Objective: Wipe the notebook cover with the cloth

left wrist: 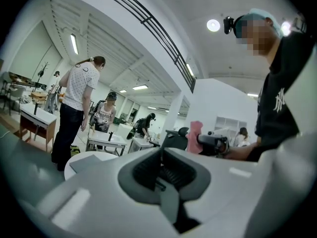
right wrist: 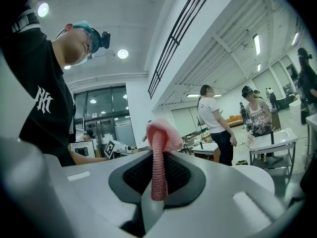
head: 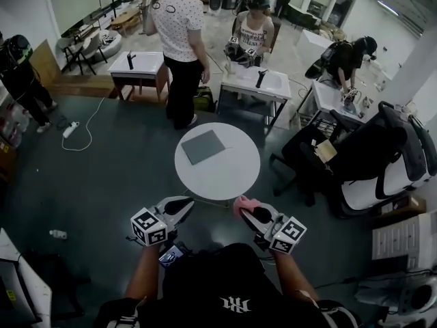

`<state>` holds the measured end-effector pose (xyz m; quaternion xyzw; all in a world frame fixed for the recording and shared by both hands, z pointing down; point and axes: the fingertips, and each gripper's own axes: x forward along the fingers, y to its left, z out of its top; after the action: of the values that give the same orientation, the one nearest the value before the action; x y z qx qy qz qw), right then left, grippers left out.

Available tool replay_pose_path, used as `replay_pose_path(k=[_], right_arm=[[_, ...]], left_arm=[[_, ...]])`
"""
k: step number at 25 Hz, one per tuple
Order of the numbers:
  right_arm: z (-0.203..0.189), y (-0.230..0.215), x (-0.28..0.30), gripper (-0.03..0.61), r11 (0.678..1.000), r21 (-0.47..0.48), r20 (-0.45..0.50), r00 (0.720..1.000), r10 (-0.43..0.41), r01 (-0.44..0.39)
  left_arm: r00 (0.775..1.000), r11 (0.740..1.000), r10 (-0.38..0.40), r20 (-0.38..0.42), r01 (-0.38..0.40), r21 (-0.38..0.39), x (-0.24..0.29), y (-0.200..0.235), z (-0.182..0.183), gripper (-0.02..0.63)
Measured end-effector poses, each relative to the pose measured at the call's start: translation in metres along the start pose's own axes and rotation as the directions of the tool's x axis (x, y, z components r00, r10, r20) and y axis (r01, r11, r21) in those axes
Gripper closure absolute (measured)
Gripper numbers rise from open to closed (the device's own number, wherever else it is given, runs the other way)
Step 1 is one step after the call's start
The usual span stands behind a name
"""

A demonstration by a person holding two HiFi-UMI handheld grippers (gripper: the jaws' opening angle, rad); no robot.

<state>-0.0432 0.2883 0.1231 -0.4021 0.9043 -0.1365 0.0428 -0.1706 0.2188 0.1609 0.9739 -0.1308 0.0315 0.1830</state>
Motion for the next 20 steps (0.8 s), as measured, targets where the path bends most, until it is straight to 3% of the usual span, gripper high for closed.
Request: replay_pose_path(k=[5,12,17,20], right_arm=[[-0.006,-0.051,0.024,0.541,0.999,0.036,0.001,1.000,0.021,-0.021],[0.006,-0.131,0.068,0.541,0.995,0.053,-0.014,0.996,0.089,-0.088],[0.023,-0.217,0.087,0.541,0.986,0.076,-0.019,0.989,0.148,-0.146],[0.025,-0.260,0.093,0.541,0.975,0.098,-0.045,0.978,0.206,-0.201]], left_arm=[[0.999,0.999,0.031,-0.028,-0.031,-0.024,0.026,0.037,-0.006,0.597],[0.990,0.990,0.131,-0.049,-0.133,-0.048,0.058,0.096,0.011,0.608],[0.972,0.970,0.222,-0.073,-0.227,-0.082,0.108,0.145,0.020,0.607],[0.950,0.947,0.295,-0.100,-0.305,-0.103,0.133,0.169,0.017,0.607]])
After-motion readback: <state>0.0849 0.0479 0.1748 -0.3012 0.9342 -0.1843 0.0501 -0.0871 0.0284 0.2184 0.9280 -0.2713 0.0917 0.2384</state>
